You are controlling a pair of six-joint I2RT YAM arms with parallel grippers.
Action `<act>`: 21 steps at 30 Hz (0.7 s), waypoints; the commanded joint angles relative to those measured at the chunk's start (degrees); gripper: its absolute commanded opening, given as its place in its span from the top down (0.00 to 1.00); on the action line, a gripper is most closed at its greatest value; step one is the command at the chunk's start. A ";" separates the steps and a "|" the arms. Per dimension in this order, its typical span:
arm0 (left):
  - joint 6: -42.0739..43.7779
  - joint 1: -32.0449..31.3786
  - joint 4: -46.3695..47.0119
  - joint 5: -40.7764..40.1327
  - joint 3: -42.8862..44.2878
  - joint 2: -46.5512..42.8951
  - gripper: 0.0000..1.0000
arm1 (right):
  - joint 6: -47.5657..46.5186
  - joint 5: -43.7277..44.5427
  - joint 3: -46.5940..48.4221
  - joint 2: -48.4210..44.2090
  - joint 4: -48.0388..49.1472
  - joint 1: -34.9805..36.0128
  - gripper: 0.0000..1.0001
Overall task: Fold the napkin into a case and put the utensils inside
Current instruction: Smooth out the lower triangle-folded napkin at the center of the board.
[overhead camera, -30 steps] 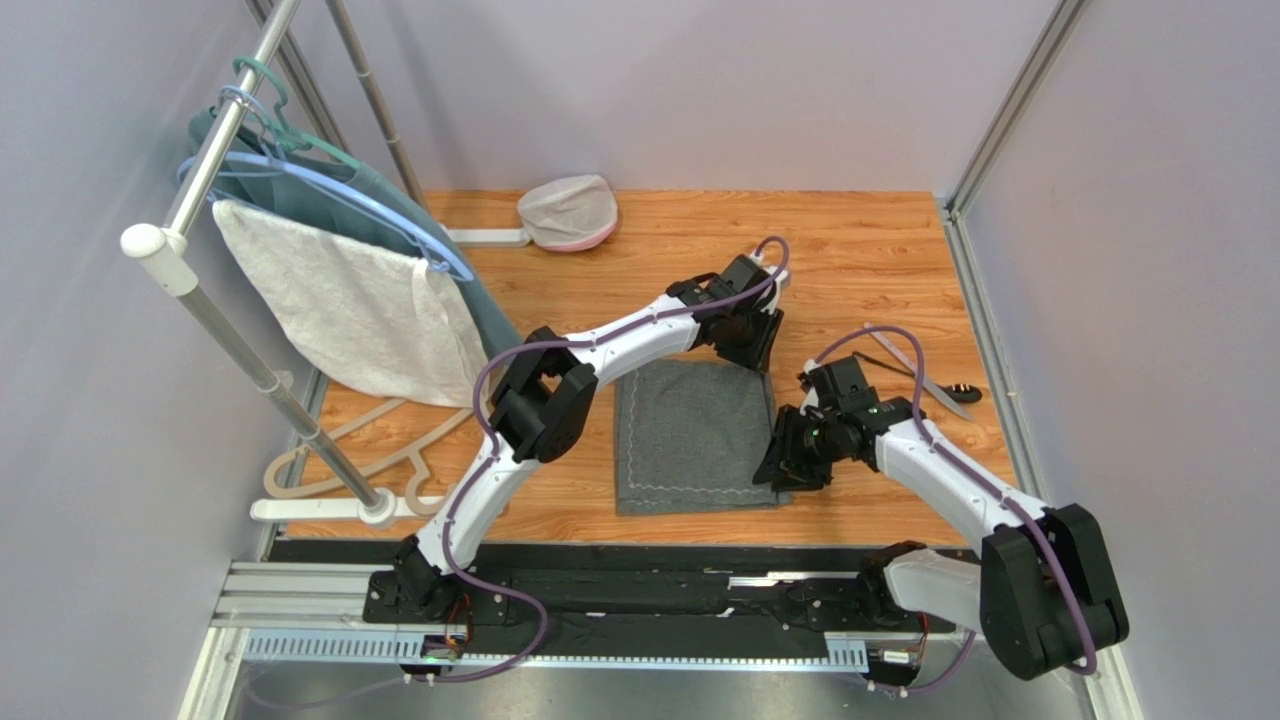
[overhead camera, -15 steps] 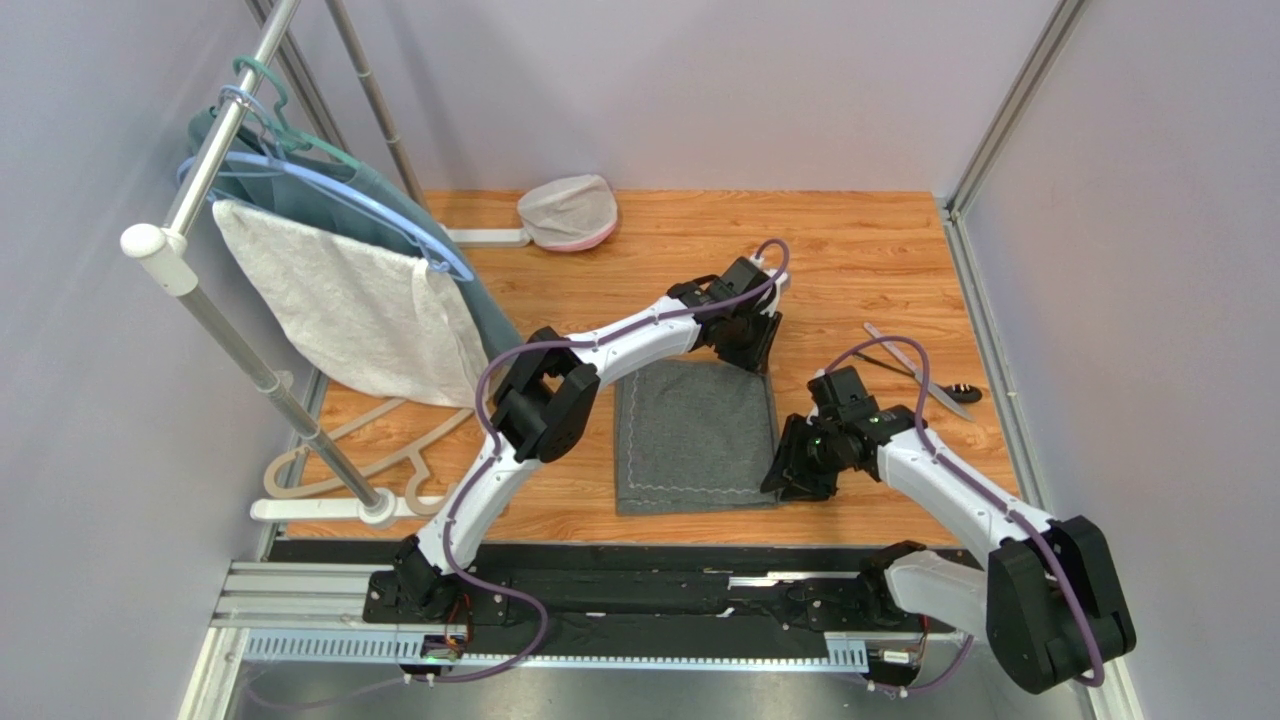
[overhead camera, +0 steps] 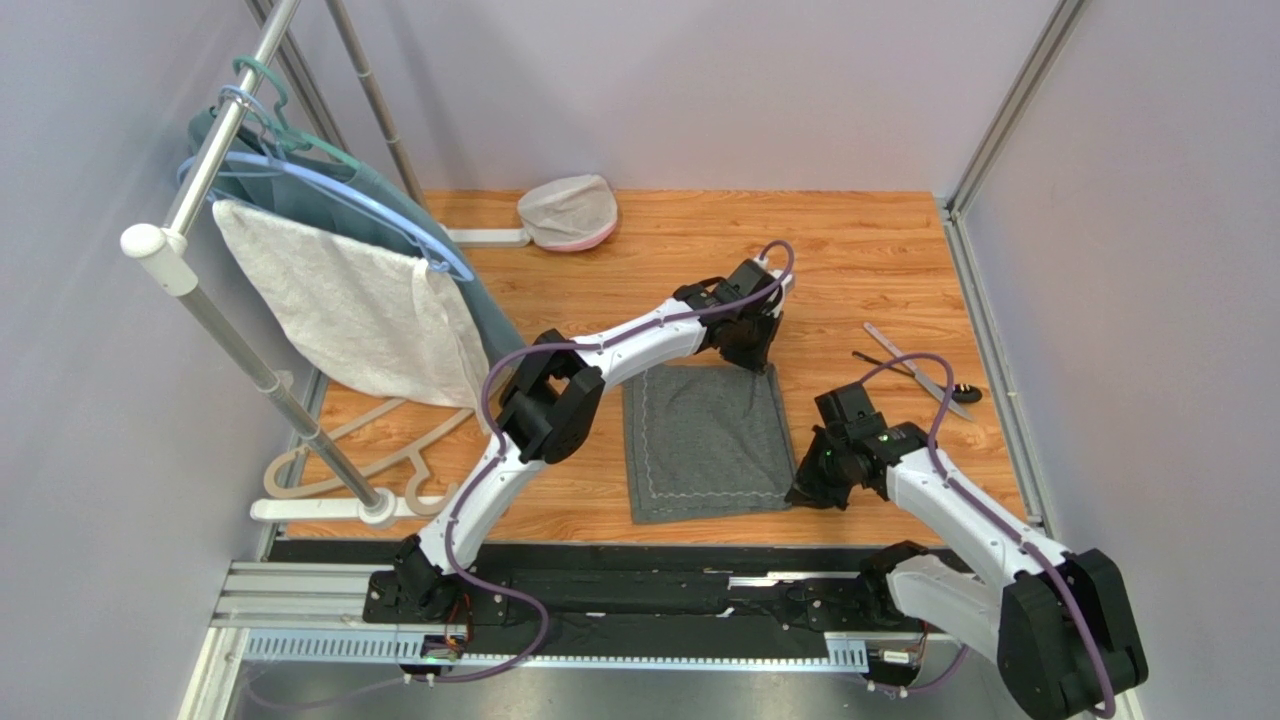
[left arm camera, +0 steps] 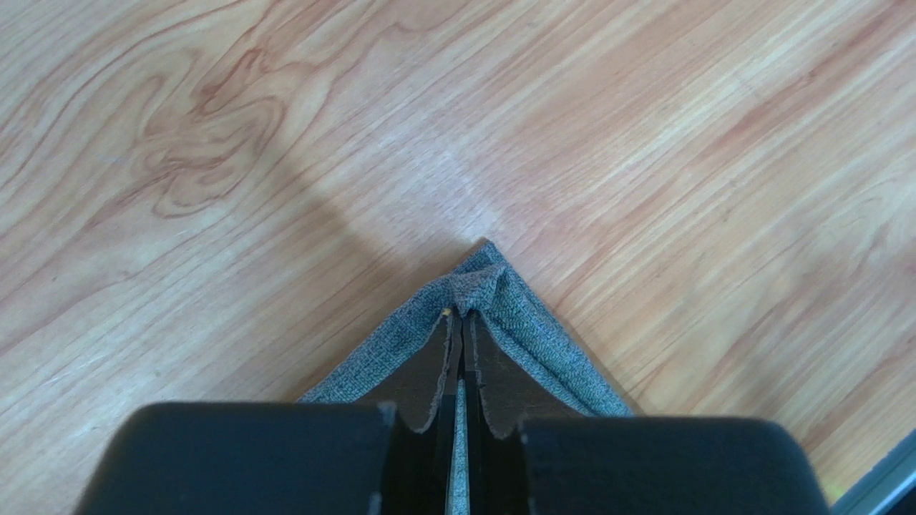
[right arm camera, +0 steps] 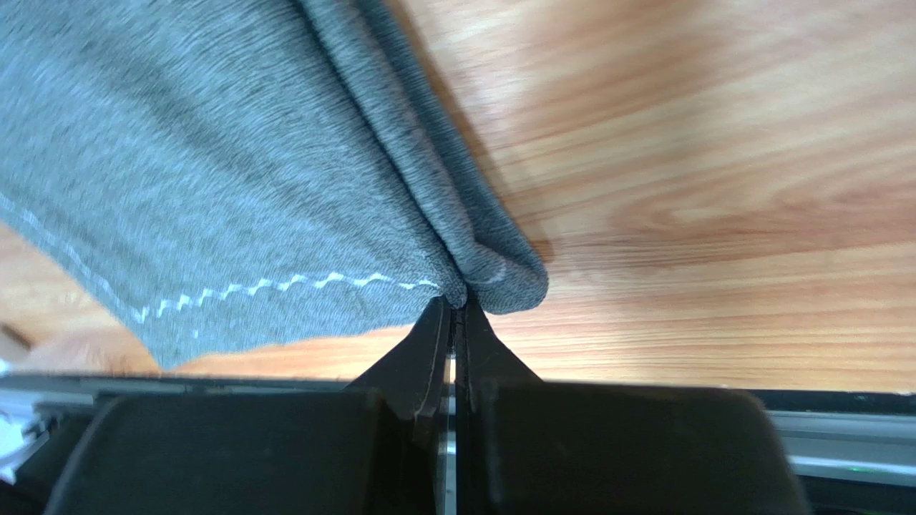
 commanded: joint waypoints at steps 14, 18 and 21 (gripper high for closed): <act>3.01 5.03 -12.37 -6.33 -2.40 -15.13 0.44 | -6.39 3.78 11.24 1.04 0.42 -1.65 0.46; 2.04 9.52 -12.38 -5.89 -15.65 -23.47 0.48 | -12.80 5.53 21.86 10.78 3.23 -4.28 0.41; 1.33 12.95 -9.13 -2.37 -23.83 -27.87 0.44 | -17.38 5.62 30.83 20.27 3.94 -6.48 0.43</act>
